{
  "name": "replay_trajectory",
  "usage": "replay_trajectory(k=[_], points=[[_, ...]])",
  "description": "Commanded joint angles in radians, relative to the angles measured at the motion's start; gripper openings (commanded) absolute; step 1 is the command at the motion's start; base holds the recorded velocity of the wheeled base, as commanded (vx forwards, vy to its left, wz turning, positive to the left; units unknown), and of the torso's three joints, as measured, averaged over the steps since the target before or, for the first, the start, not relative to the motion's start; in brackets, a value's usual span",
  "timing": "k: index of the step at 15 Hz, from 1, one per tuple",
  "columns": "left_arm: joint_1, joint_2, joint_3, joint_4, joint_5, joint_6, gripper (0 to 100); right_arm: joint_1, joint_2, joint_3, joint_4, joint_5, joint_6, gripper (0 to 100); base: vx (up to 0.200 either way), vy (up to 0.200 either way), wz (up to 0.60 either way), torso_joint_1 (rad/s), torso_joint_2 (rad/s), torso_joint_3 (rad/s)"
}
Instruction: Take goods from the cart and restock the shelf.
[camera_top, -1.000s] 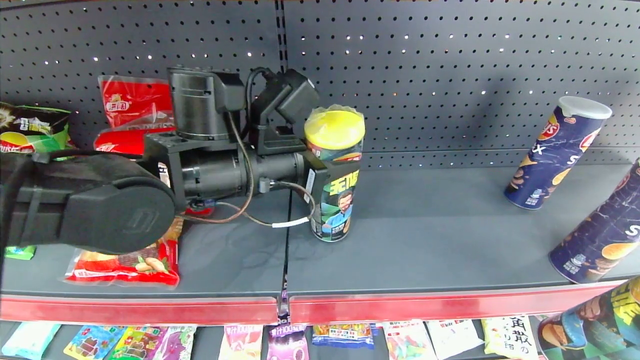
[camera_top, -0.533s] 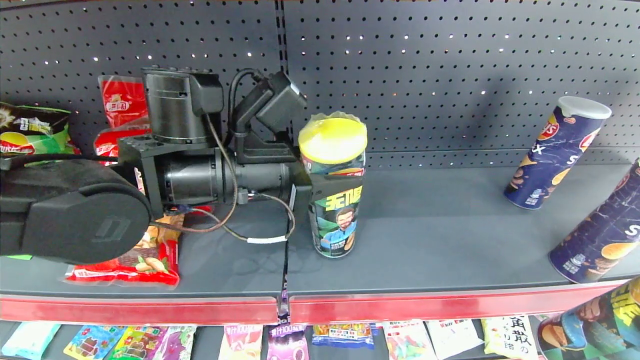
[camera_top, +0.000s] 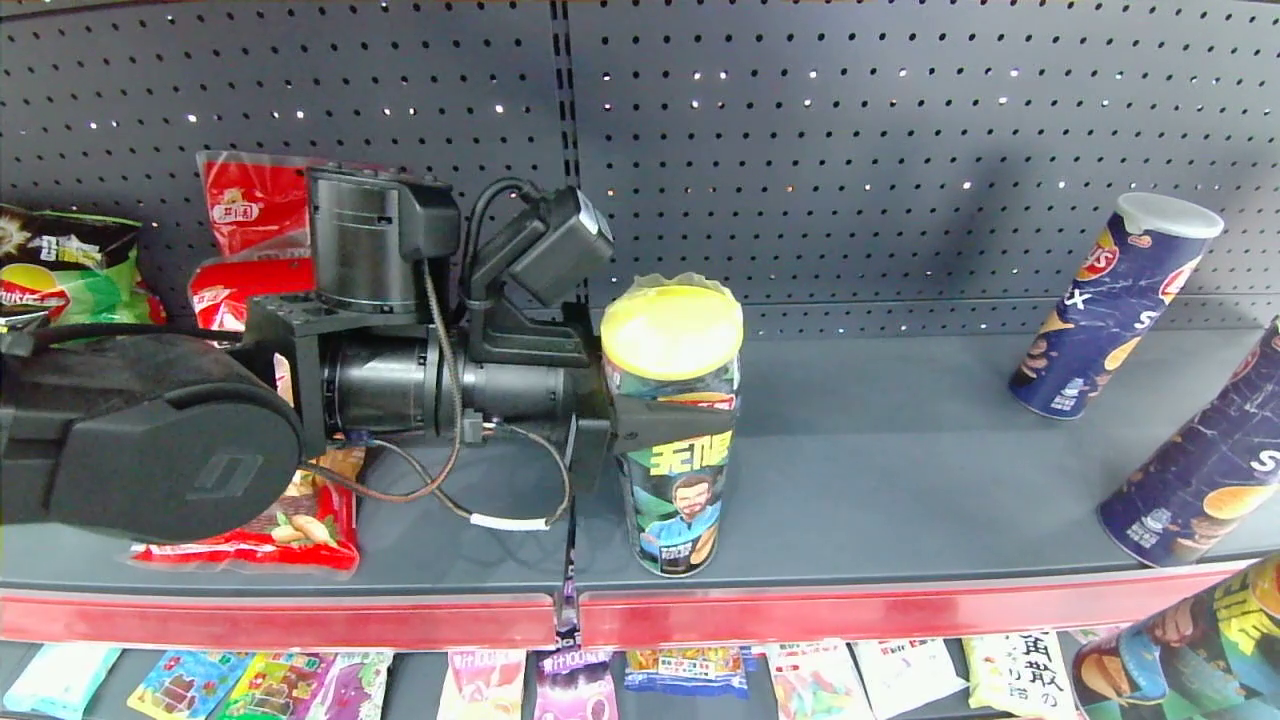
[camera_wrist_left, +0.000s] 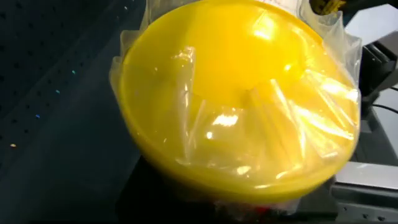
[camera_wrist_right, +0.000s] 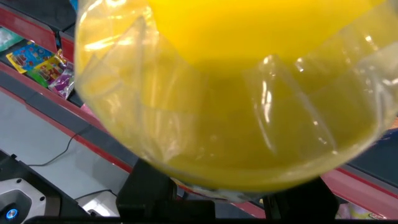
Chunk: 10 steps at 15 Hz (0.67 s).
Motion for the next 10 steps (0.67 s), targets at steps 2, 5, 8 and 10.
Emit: replay_trajectory(k=[2, 5, 8, 10], points=[[0.000, 0.000, -0.002, 0.027, -0.022, 0.000, 0, 0.001, 0.003, -0.002, 0.000, 0.000, -0.001, 0, 0.000, 0.000, 0.00, 0.000, 0.00, 0.000], [0.001, 0.008, -0.007, 0.036, -0.025, 0.000, 0, 0.001, 0.003, 0.000, 0.000, 0.000, -0.001, 0, 0.000, 0.000, 0.00, 0.000, 0.00, 0.000], [0.001, 0.012, -0.002, 0.038, -0.023, -0.004, 0, 0.001, 0.003, 0.000, 0.000, 0.000, -0.001, 0, 0.000, 0.000, 0.00, 0.000, 0.00, 0.000], [0.001, 0.016, -0.001, 0.035, -0.015, -0.004, 0, 0.001, 0.004, 0.001, 0.000, 0.000, -0.001, 0, 0.000, 0.000, 0.00, 0.000, 0.00, 0.000]])
